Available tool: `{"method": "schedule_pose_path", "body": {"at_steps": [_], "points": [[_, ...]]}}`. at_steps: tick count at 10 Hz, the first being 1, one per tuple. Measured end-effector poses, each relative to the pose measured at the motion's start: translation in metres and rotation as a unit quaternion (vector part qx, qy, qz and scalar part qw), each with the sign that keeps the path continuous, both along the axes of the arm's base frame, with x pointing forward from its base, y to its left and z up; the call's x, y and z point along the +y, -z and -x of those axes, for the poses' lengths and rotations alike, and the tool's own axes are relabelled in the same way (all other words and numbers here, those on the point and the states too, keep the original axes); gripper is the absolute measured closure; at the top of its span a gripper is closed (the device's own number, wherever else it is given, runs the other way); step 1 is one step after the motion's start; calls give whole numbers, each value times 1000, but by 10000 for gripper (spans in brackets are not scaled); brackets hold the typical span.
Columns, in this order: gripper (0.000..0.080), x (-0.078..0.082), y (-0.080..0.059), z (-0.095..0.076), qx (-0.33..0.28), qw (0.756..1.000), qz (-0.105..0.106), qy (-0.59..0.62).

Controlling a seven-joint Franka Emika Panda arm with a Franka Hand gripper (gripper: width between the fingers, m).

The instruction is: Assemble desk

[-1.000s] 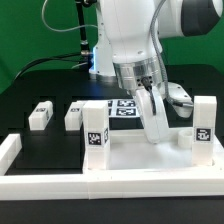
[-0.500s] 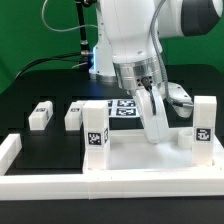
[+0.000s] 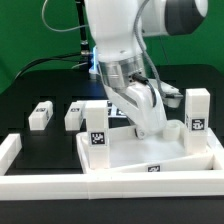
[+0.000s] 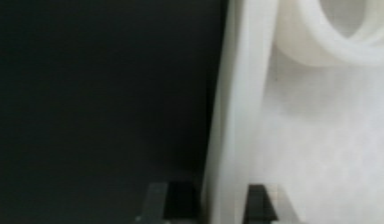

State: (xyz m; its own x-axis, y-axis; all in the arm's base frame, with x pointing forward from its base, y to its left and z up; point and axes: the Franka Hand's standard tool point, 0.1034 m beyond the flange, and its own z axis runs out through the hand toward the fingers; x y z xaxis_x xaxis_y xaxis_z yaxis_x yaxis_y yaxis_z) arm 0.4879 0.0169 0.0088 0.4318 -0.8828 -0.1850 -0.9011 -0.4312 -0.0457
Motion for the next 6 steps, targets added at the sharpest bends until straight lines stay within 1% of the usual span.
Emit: {"method": "schedule_pose_path", "body": {"at_steps": [2,5,6], "points": [[724,-11,3,6,-11,997,-3,-81],[721,-19,3,10,-17,993,-3,-120],[721,-23,3,11,-19,987,-4,-156]]}}
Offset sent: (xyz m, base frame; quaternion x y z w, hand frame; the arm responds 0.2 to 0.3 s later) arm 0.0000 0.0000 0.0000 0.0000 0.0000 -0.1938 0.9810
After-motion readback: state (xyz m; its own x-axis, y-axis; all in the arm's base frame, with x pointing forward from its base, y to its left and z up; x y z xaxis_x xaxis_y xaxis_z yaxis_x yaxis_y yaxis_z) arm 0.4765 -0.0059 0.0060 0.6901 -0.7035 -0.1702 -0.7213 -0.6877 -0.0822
